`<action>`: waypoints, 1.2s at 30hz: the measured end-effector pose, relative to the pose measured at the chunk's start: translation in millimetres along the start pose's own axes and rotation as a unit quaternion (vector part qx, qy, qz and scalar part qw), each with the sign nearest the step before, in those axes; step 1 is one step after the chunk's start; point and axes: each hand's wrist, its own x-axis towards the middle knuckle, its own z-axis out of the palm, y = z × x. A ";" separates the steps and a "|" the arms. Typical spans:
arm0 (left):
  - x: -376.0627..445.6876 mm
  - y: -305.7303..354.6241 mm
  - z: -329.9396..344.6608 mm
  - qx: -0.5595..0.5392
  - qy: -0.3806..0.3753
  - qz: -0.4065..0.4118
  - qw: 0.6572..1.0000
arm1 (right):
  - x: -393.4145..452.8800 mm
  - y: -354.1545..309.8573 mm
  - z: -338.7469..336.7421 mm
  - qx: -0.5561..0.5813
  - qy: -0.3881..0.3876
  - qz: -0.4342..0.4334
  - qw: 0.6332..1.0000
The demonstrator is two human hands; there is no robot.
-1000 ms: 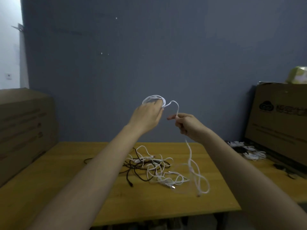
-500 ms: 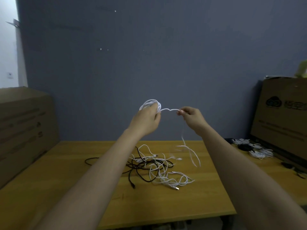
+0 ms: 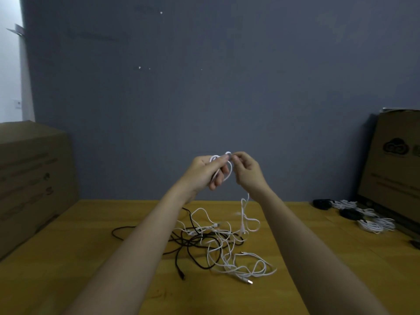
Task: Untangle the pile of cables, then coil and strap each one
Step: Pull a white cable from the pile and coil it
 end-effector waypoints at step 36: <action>-11.0 -72.7 -36.0 0.311 0.085 -0.038 0.946 | -78.4 40.8 -24.6 -0.210 -0.120 0.024 0.970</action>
